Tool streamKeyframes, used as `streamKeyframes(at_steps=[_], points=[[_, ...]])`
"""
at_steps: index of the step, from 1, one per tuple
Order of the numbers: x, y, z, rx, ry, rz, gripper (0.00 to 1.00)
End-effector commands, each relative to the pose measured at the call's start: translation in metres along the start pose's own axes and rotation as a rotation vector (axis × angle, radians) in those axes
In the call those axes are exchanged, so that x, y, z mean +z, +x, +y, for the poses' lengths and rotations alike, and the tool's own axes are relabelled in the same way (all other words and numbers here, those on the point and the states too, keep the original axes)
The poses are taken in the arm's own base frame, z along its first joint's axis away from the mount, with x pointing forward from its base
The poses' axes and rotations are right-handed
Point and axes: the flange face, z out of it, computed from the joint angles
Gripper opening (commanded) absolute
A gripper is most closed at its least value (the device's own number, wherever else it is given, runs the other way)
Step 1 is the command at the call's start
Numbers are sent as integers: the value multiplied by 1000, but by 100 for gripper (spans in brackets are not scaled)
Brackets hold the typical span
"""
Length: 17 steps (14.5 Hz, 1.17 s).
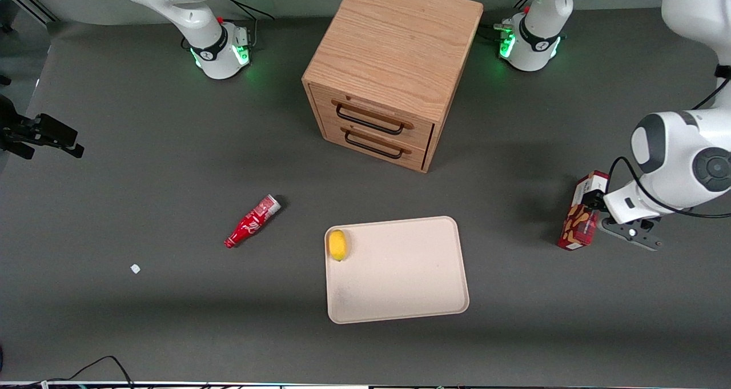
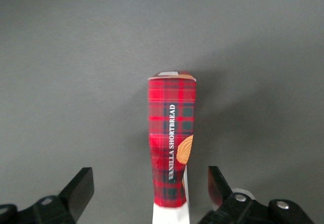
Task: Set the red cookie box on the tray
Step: 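Lower the left gripper and close it around the cookie box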
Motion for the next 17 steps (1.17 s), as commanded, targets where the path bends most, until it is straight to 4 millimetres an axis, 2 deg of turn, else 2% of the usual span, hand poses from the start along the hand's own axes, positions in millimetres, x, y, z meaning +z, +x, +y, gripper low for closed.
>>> streamKeyframes(at_steps=[1, 5, 6, 7, 8, 9, 10, 11, 14, 17], points=[[24, -16, 9, 65, -2, -14, 100], [48, -22, 16, 69, -7, -10, 100], [53, -22, 17, 70, -8, -10, 97], [56, -24, 17, 69, -11, -13, 80], [57, -24, 17, 69, -13, -17, 54], [57, -24, 18, 70, -16, -22, 33], [56, -24, 18, 70, -17, -24, 14], [56, -24, 18, 70, -18, -25, 0], [51, -20, 19, 71, -14, -20, 0], [35, -13, 16, 68, 3, 0, 0]])
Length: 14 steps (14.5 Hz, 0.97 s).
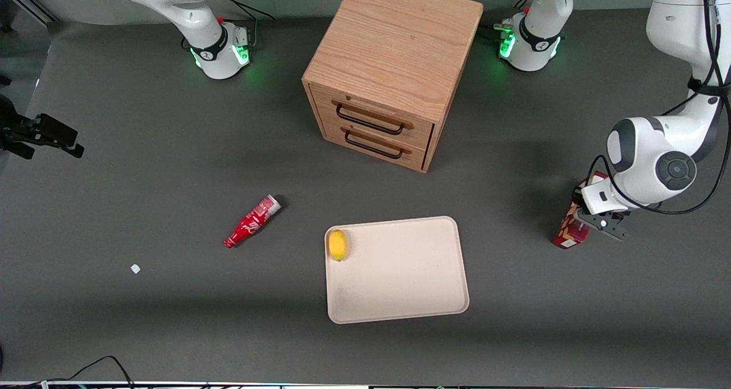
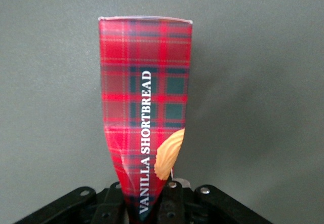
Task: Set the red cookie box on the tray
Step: 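Lower the left gripper and close it around the cookie box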
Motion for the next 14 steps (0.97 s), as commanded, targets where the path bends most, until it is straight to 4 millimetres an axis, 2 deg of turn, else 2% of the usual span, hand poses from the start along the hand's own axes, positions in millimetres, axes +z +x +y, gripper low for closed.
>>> streamKeyframes(at_steps=[1, 5, 8, 11, 13, 14], points=[[-31, 6, -4, 9, 28, 20, 0], [-101, 22, -8, -83, 19, 9, 0], [-166, 56, 16, -189, -13, -10, 0], [-229, 103, 53, -330, -35, -2, 0], [-246, 136, 80, -424, -60, 1, 0], [-240, 165, 106, -499, -79, 9, 0]])
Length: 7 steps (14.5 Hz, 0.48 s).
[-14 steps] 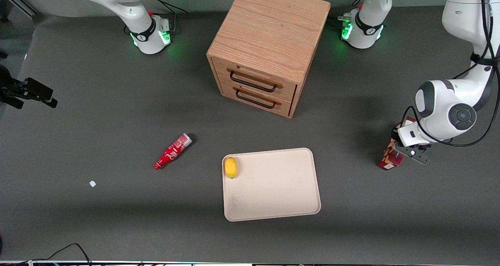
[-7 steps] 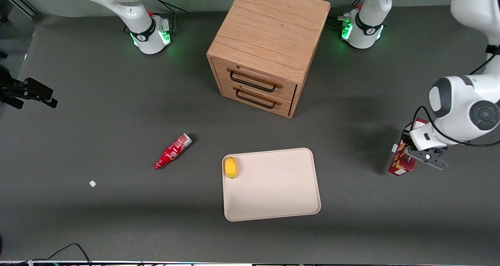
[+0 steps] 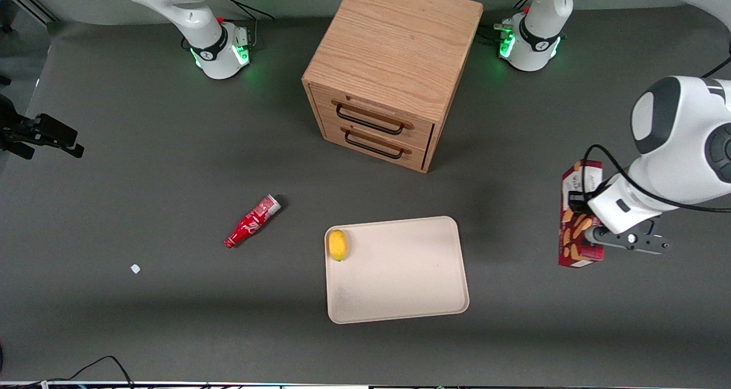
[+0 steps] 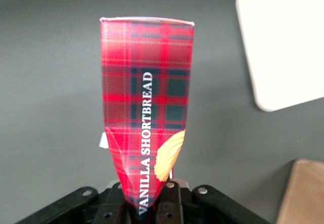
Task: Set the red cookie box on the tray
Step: 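Lift the cookie box and carry it over the cream tray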
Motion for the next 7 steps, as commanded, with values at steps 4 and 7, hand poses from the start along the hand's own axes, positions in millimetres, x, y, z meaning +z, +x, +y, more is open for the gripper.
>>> streamKeyframes(at_steps=[4, 7], points=[[54, 68, 115, -253, -81, -5, 0], [94, 85, 159, -289, -110, 38, 0]])
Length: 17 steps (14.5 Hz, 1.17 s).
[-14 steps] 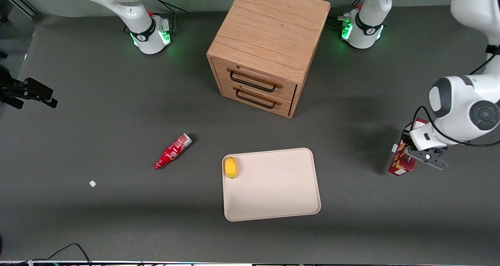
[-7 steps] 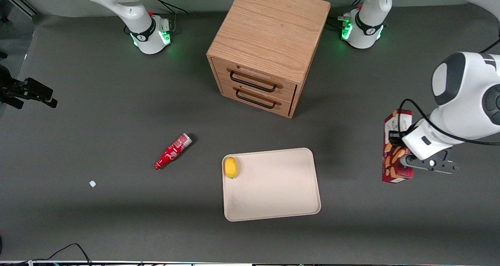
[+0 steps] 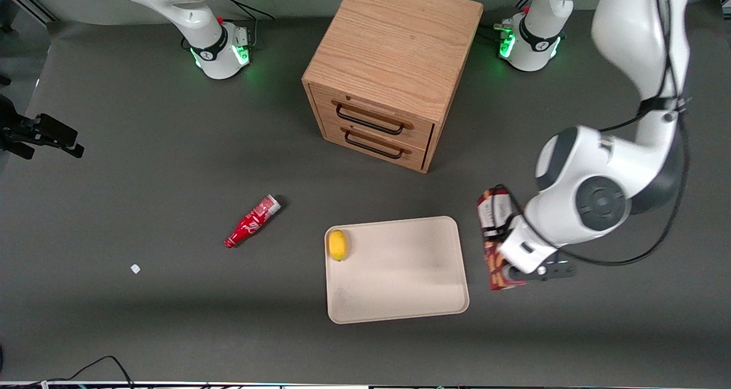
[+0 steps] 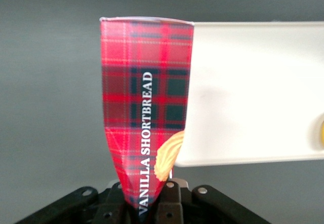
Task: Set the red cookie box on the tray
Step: 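Lift the cookie box and carry it over the cream tray, then lower the cookie box onto the tray beside its rim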
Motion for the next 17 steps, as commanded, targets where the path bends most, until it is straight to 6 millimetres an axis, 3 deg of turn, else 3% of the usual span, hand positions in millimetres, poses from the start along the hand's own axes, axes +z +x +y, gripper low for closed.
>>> streamKeyframes(at_steps=[1, 3, 8, 13, 17], points=[[31, 14, 31, -58, -27, 43, 0], [69, 12, 48, -38, -5, 61, 0], [134, 11, 53, -61, 46, 57, 0], [162, 8, 55, -57, 56, 55, 0], [163, 9, 51, -58, 62, 55, 0]])
